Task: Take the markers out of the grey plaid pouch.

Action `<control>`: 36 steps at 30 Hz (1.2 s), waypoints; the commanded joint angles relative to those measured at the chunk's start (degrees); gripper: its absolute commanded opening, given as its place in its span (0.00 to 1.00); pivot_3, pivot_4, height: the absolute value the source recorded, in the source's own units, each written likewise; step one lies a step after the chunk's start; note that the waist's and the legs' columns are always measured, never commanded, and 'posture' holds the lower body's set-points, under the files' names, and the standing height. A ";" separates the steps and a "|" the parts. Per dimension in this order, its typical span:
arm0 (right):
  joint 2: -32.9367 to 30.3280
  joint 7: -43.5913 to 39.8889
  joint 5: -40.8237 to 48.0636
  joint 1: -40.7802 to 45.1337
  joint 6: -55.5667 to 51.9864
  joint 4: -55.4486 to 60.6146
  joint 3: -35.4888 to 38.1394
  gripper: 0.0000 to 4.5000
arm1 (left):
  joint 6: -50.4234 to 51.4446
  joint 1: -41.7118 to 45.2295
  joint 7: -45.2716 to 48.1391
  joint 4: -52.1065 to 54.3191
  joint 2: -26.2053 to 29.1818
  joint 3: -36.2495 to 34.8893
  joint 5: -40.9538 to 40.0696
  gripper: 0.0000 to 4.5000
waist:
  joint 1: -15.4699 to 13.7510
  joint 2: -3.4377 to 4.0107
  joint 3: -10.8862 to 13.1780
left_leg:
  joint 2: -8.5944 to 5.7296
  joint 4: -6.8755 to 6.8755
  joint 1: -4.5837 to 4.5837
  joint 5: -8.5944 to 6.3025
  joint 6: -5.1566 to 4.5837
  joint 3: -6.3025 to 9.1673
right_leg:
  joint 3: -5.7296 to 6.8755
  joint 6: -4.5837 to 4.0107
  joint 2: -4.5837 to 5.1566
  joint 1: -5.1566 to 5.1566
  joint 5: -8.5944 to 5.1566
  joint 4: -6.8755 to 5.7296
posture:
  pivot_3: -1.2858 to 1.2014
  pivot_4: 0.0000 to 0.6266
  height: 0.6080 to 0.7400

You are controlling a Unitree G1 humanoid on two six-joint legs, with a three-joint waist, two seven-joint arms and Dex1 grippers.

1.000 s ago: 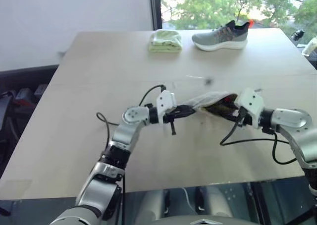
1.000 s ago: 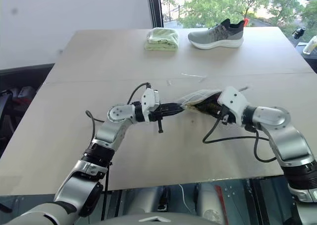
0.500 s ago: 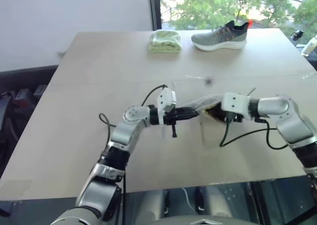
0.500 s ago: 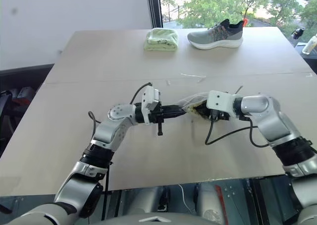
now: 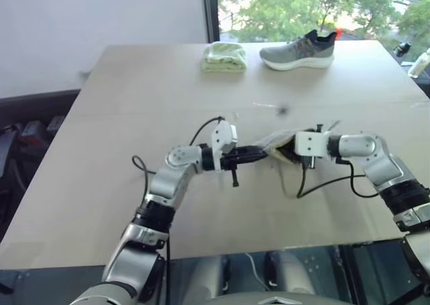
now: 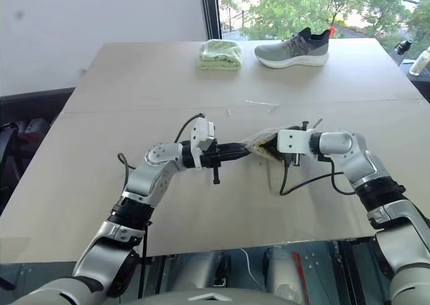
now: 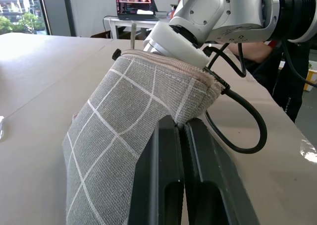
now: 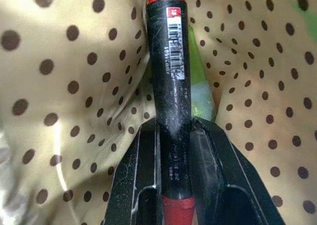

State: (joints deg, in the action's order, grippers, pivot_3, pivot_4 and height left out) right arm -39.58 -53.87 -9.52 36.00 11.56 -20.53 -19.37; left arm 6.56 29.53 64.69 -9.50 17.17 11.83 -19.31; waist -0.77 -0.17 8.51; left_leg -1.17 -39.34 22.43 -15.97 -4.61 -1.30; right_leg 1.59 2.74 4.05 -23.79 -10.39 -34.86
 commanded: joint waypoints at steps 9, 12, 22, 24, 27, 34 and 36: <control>-5.31 -8.78 20.30 -10.36 -28.54 32.96 11.93 0.07 | -5.68 0.99 -2.09 -1.31 0.26 -1.50 2.46 0.00 | -0.17 0.03 0.01 | 0.00 0.03 0.45 -0.01 0.01 0.10 | -0.08 0.03 0.35 -0.38 0.02 0.06 | 0.52 0.24 1.00; -5.80 -8.66 25.14 -11.99 -35.58 38.21 14.53 0.07 | -6.24 1.44 -2.03 -2.21 0.26 -1.62 2.60 0.00 | -0.14 0.03 0.02 | -0.02 0.04 0.45 -0.02 0.00 0.10 | -0.06 0.02 0.42 -0.37 0.02 0.06 | 0.52 0.24 1.00; -8.98 -11.59 39.89 -19.10 -46.59 46.64 24.06 0.07 | -6.57 2.67 -3.57 -5.00 0.21 -3.47 2.26 0.00 | -0.14 -0.01 0.05 | -0.02 0.09 0.45 -0.07 -0.09 0.18 | 0.00 0.02 0.45 -0.37 0.03 0.04 | 0.52 0.24 1.00; -11.19 -11.75 38.67 -19.91 -46.11 47.06 23.22 0.07 | -6.29 2.47 -3.87 -4.71 0.05 -3.48 2.09 0.00 | -0.29 -0.03 0.06 | -0.05 0.08 0.48 -0.08 -0.10 0.18 | 0.05 0.03 0.49 -0.36 0.03 0.07 | 0.52 0.24 1.00; -11.43 -11.83 40.85 -20.15 -45.60 47.83 23.73 0.07 | -6.19 1.36 -4.38 -3.55 -0.39 -2.81 2.24 0.00 | -0.13 -0.03 0.06 | -0.08 0.06 0.49 -0.13 -0.19 0.13 | -0.01 0.03 0.52 -0.36 0.03 0.10 | 0.52 0.24 1.00; -17.65 -8.58 38.07 -17.66 -47.11 40.56 28.87 0.07 | -5.50 -1.79 -5.15 -0.03 0.28 -2.67 2.43 0.00 | -0.35 -0.03 0.06 | -0.03 0.07 0.44 -0.12 -0.17 0.17 | 0.00 0.02 0.48 -0.38 0.02 0.02 | 0.52 0.24 1.00; -20.97 -7.71 33.80 -19.17 -44.57 36.34 29.12 0.07 | -5.11 -2.43 -5.45 1.01 0.60 -2.86 2.29 0.00 | -0.63 -0.03 0.06 | -0.04 0.07 0.47 -0.12 -0.17 0.19 | 0.05 -0.07 0.52 -0.36 -0.03 0.06 | 0.52 0.24 1.00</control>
State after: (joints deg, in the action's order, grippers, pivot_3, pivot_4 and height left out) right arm -59.29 -62.24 27.04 17.35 -34.92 18.12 7.69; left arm 1.13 27.07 59.71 -11.36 17.58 9.45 -16.92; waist -1.40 -0.20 8.57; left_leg -1.21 -39.26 22.90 -16.07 -4.74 -1.12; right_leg 1.62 2.66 4.58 -24.14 -10.42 -34.77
